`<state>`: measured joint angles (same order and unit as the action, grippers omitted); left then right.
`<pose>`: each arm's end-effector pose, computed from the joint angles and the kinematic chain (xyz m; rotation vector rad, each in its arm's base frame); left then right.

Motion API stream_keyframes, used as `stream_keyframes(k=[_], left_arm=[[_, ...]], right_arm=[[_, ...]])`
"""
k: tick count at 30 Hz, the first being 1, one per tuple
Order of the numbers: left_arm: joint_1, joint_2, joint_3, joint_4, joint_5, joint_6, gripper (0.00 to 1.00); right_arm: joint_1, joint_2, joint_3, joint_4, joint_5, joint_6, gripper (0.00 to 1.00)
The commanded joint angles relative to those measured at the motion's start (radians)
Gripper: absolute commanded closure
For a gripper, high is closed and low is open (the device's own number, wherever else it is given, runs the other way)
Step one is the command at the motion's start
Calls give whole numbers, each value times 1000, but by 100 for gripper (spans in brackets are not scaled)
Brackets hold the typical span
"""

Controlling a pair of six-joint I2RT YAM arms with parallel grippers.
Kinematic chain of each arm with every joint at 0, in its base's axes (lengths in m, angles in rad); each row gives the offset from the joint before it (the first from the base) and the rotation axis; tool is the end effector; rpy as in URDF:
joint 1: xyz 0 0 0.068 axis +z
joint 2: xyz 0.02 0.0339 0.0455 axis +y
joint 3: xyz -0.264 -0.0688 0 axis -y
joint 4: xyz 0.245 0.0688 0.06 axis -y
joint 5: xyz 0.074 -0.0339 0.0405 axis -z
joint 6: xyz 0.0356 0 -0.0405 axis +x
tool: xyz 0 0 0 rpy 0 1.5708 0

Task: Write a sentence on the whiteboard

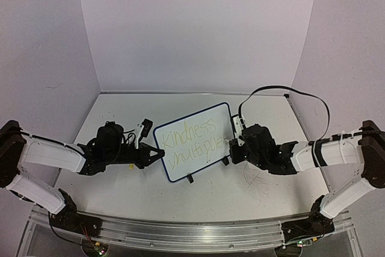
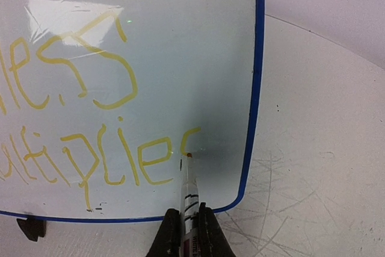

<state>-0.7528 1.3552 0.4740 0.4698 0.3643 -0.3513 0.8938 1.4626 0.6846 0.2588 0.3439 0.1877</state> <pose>0.1840 -0.1898 0.1776 0.6675 2.0091 -1.0513 0.1982 0.2275 0.1934 -0.5177 2.0055 0.3088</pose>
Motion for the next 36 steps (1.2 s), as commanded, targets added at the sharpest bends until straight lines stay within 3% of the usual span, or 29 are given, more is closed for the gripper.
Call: stream_keyframes(k=[1,36], left_arm=[[4,-13,6,-77,-50,46,100],[4,-9,12,-82,-50,46,100]], right_arm=[[2,27,-1,-11,62,22,100],[37,38,36,-21,-21,35,100]])
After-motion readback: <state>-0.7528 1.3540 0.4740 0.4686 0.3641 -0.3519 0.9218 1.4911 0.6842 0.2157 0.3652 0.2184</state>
